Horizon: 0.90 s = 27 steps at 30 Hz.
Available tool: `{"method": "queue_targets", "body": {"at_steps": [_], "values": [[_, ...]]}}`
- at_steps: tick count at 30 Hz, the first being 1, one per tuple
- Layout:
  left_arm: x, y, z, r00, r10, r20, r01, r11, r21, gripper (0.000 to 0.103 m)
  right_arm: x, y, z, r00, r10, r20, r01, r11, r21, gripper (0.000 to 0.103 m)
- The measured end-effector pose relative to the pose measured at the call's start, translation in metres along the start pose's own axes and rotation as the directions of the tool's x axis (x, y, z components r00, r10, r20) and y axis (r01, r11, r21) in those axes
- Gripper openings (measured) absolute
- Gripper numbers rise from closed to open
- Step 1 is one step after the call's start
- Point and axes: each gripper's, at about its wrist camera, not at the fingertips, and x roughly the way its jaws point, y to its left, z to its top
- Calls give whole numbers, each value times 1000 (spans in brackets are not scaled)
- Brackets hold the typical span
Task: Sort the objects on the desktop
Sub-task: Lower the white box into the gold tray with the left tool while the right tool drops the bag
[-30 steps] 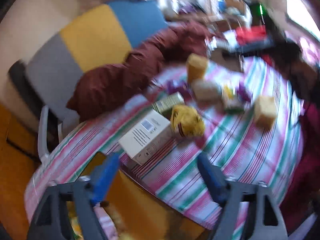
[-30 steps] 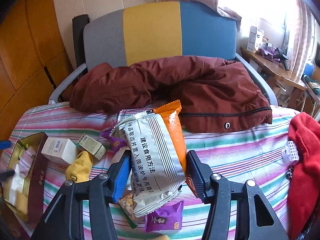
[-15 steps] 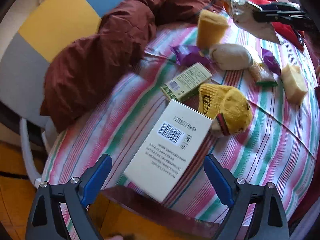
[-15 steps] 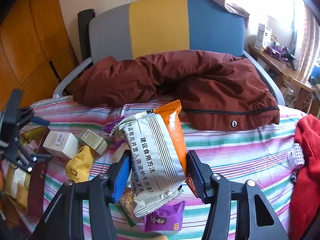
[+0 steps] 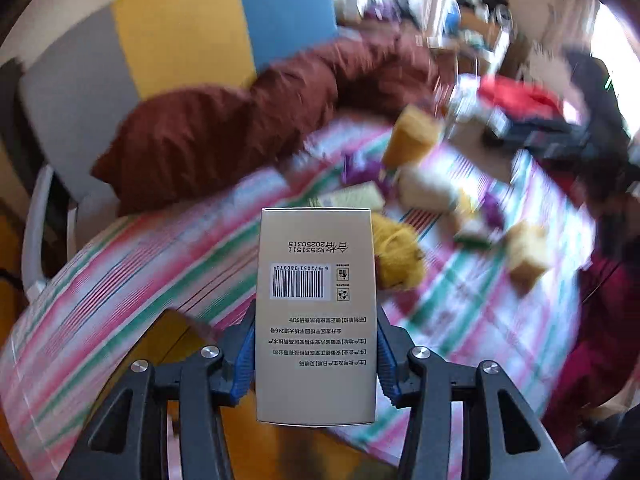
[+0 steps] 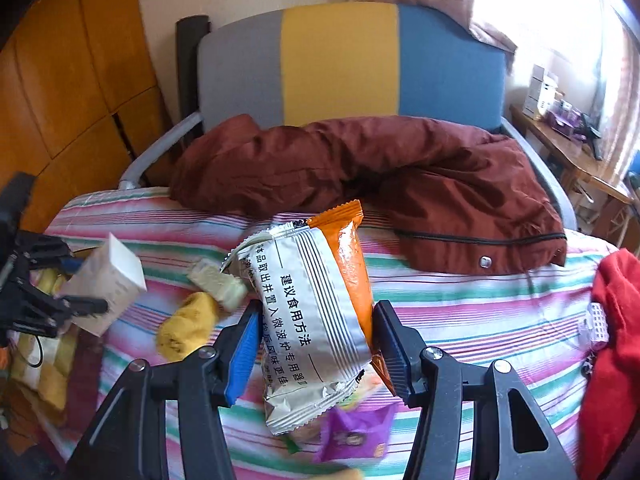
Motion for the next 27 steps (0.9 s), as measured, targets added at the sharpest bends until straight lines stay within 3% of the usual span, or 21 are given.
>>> {"method": "queue_targets", "body": {"at_steps": [5, 11, 16, 19, 20, 22, 27], "values": [[-76, 30, -29, 988, 21, 156, 10, 981, -194, 51, -13, 52, 7, 993, 115, -2, -115, 993, -34, 56], [-119, 56, -101, 979, 116, 167, -54, 940, -338, 51, -14, 133, 7, 964, 264, -45, -267, 961, -76, 56], [-128, 84, -178, 979, 144, 148, -47, 854, -518, 51, -1, 197, 10, 948, 309, -73, -315, 944, -95, 56], [-126, 88, -201, 978, 120, 172, 0, 819, -573, 51, 11, 226, 20, 954, 295, -55, -299, 952, -71, 59], [-125, 86, -205, 977, 105, 184, 22, 813, -582, 51, 15, 232, 24, 952, 304, -40, -306, 950, -63, 60], [-120, 82, -207, 973, 101, 209, 43, 806, -590, 51, 22, 241, 33, 949, 315, -28, -316, 948, -33, 70], [-92, 74, -202, 977, 93, 192, 43, 795, -605, 51, 21, 256, 30, 953, 298, -57, -301, 952, -56, 72]]}}
